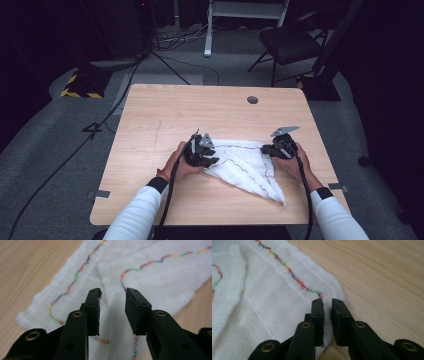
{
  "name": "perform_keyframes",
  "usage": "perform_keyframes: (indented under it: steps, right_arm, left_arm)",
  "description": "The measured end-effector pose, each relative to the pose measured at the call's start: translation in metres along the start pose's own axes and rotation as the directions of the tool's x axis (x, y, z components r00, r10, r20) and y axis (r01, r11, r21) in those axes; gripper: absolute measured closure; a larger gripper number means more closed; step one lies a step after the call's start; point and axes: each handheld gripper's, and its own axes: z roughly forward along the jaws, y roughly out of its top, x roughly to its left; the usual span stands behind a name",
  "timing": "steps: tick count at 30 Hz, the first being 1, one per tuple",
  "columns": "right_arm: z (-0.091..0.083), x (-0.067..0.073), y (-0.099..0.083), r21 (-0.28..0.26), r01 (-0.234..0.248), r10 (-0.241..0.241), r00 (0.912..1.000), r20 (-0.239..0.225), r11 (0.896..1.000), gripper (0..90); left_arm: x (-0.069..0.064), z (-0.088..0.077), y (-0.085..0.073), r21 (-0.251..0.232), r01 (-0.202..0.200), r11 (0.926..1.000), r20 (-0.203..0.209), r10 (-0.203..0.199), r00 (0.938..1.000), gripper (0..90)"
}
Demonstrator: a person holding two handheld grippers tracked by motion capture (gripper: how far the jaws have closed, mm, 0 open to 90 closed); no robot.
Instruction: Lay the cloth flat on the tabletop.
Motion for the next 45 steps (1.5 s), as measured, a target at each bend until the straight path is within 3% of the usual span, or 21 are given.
perform_keyframes:
  steps: [2, 3, 5, 7, 9, 12, 17, 21, 24, 27, 32, 36, 40, 45]
  right_arm:
    - [0.000, 0.001, 0.000, 0.000, 0.003, -0.003, 1.0000, 0.002, 1.000, 83.3]
    - [0.000, 0.001, 0.000, -0.001, 0.005, -0.005, 1.0000, 0.001, 1.000, 84.3]
    - [-0.001, 0.000, 0.000, -0.008, 0.003, -0.003, 1.0000, 0.002, 1.000, 85.4]
    - [-0.002, 0.000, 0.000, -0.017, 0.005, -0.005, 1.0000, 0.002, 1.000, 85.8]
    - [-0.005, -0.001, 0.000, -0.037, 0.010, -0.009, 0.9999, 0.006, 0.999, 86.0]
    - [-0.008, 0.000, 0.002, -0.057, 0.013, -0.013, 0.9998, 0.013, 0.998, 86.0]
    - [-0.007, 0.000, 0.002, -0.051, 0.027, -0.026, 0.9994, 0.023, 0.998, 85.9]
    - [-0.004, 0.000, 0.001, -0.040, 0.026, -0.025, 0.9992, 0.029, 0.999, 85.7]
    - [-0.004, -0.001, 0.002, -0.049, 0.026, -0.024, 0.9991, 0.035, 0.998, 85.9]
    - [-0.007, -0.001, 0.003, -0.065, 0.031, -0.028, 0.9987, 0.043, 0.997, 86.2]
    - [-0.021, 0.001, 0.006, -0.128, 0.043, -0.036, 0.9979, 0.053, 0.991, 86.5]
    - [-0.042, 0.005, 0.014, -0.191, 0.054, -0.045, 0.9977, 0.050, 0.980, 86.7]
    - [-0.070, 0.011, 0.025, -0.268, 0.068, -0.055, 0.9969, 0.057, 0.961, 86.7]
    - [-0.109, 0.022, 0.038, -0.353, 0.111, -0.090, 0.9930, 0.075, 0.929, 86.7]
  left_arm:
    - [0.009, 0.003, 0.000, -0.002, 0.032, 0.9995, -0.087, -0.032, 0.9957, 55.6]
    - [0.016, 0.005, -0.001, 0.002, 0.071, 0.9975, -0.100, -0.070, 0.9925, 53.2]
    - [0.031, 0.010, -0.004, 0.005, 0.134, 0.9910, -0.156, -0.131, 0.9790, 47.5]
    - [0.043, 0.014, -0.009, 0.002, 0.189, 0.9820, -0.152, -0.186, 0.9707, 45.9]
    - [0.055, 0.021, -0.013, 0.030, 0.252, 0.9672, -0.159, -0.244, 0.9565, 38.4]
    - [0.059, 0.024, -0.015, 0.036, 0.258, 0.9654, -0.163, -0.249, 0.9547, 32.0]
    - [0.062, 0.027, -0.018, 0.016, 0.279, 0.9602, -0.178, -0.272, 0.9458, 21.0]
    - [0.060, 0.026, -0.019, 0.009, 0.252, 0.9677, -0.167, -0.247, 0.9545, 21.9]
    - [0.055, 0.023, -0.017, 0.015, 0.212, 0.9771, -0.107, -0.209, 0.9720, 50.6]
    - [0.055, 0.022, -0.017, 0.020, 0.228, 0.9735, -0.070, -0.226, 0.9715, 74.6]
    - [0.052, 0.012, -0.013, -0.001, 0.168, 0.9859, -0.076, -0.167, 0.9830, 82.8]
    - [0.043, -0.019, 0.004, -0.071, 0.090, 0.9934, -0.099, -0.097, 0.9904, 83.8]
    - [0.031, -0.054, 0.022, -0.149, 0.030, 0.9884, -0.125, -0.049, 0.9909, 83.9]
    - [0.013, -0.103, 0.040, -0.239, -0.066, 0.9689, -0.171, 0.025, 0.9850, 83.7]
